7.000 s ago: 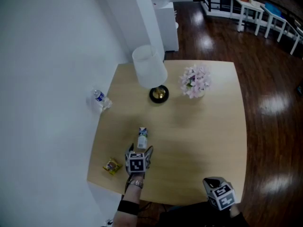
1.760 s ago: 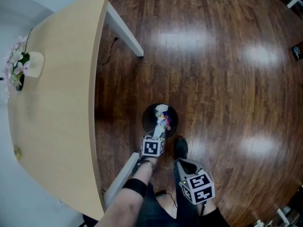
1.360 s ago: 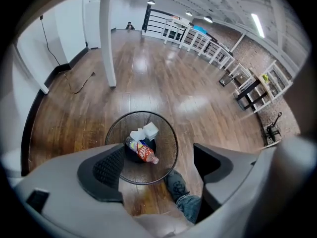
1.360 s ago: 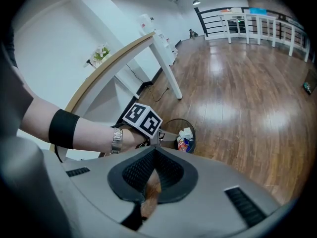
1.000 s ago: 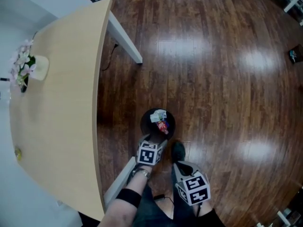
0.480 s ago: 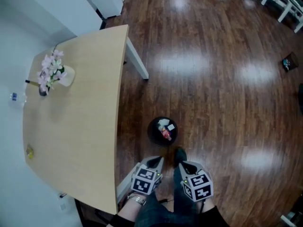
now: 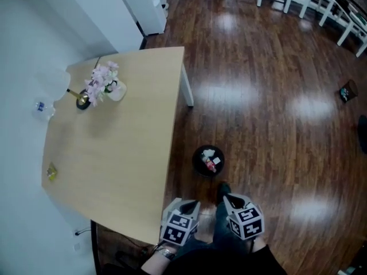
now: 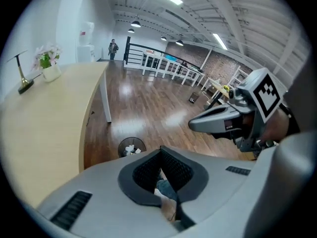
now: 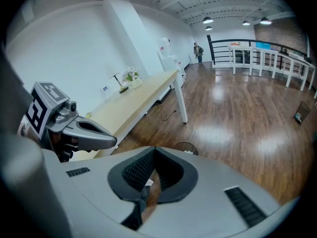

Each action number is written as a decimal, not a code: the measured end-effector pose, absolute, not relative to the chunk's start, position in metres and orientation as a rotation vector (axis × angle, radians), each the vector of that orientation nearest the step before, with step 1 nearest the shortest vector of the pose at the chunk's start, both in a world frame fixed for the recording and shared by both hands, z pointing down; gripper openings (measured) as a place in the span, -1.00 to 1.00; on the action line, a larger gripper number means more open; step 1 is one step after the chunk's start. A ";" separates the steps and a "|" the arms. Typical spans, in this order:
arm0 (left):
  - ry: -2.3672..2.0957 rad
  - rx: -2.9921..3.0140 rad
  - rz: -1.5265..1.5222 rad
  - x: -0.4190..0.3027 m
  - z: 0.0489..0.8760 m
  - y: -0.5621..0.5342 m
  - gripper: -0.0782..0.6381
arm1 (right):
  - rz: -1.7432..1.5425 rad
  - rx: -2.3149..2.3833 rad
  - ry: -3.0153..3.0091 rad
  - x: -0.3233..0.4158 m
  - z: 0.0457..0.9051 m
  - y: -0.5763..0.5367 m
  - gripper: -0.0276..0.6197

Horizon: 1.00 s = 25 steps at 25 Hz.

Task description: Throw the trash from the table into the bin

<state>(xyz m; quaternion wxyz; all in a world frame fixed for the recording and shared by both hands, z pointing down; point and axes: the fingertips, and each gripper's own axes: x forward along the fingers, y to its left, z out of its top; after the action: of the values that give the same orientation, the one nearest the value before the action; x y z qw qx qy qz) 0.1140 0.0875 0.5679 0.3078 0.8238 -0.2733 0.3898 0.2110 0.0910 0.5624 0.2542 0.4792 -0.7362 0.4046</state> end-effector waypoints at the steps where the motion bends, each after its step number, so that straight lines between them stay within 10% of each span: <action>1: -0.713 2.183 1.032 0.104 0.561 0.095 -0.78 | 1.086 1.297 -2.009 0.202 0.554 0.094 -0.89; 25: -0.885 2.242 0.883 -0.150 0.481 0.166 -0.78 | 0.924 1.172 -2.195 -0.033 0.480 0.161 -0.89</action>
<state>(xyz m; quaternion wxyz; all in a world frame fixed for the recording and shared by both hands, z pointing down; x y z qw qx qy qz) -0.1504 0.1658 0.4814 0.2835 0.8375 -0.3308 0.3298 -0.0335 0.1613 0.4796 0.2414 0.4284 -0.8026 0.3377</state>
